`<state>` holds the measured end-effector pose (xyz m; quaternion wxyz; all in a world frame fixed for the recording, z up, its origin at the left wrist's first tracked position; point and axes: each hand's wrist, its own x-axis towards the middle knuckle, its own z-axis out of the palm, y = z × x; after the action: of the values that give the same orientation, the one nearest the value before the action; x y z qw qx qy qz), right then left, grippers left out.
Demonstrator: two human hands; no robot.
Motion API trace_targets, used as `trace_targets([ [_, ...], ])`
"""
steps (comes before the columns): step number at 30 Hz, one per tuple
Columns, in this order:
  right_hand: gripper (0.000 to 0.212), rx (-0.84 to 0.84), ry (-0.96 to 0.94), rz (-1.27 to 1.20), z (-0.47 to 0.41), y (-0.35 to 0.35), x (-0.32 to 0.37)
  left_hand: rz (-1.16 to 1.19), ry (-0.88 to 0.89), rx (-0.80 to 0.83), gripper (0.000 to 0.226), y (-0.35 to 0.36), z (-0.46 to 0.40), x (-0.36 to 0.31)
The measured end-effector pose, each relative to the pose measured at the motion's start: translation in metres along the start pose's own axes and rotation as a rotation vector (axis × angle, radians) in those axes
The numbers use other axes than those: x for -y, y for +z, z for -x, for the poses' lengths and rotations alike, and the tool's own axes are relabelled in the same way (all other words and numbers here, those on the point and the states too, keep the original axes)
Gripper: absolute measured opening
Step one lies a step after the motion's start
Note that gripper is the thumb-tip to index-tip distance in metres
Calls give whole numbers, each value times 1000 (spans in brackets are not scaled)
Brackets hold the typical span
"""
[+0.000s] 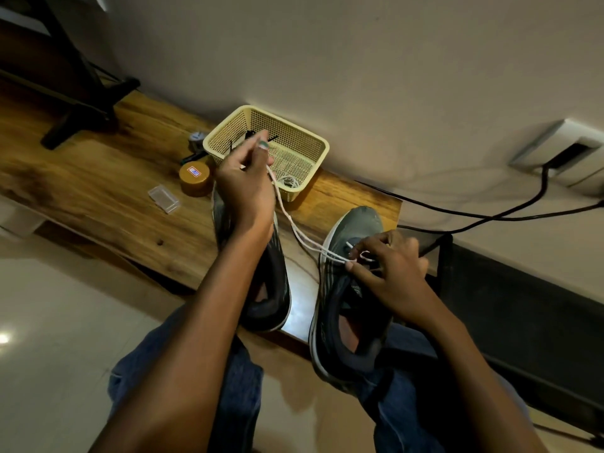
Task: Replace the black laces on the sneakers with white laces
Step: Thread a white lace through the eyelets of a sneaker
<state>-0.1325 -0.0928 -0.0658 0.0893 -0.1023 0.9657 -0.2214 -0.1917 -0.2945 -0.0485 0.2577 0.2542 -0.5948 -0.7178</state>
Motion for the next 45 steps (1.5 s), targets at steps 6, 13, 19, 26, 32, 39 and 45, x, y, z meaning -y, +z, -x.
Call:
trace_targets([
  [6,21,-208,264,-390,6,-13,-21,-300,99,583,21,15,38,1],
  [13,29,80,466,-538,17,-15,-28,-844,230,937,6,21,67,16],
  [19,8,74,493,-694,19,-22,-30,-1033,318,1023,4,20,78,25],
  [26,10,118,582,-872,21,-24,-38,-1133,392,918,8,31,95,43],
  [32,5,133,596,-926,22,-22,-43,-1152,316,828,29,37,94,65],
  [39,5,130,597,-936,20,-21,-43,-1130,308,798,30,40,91,73],
  [45,5,106,578,-932,20,-20,-43,-1120,315,793,28,40,92,76],
])
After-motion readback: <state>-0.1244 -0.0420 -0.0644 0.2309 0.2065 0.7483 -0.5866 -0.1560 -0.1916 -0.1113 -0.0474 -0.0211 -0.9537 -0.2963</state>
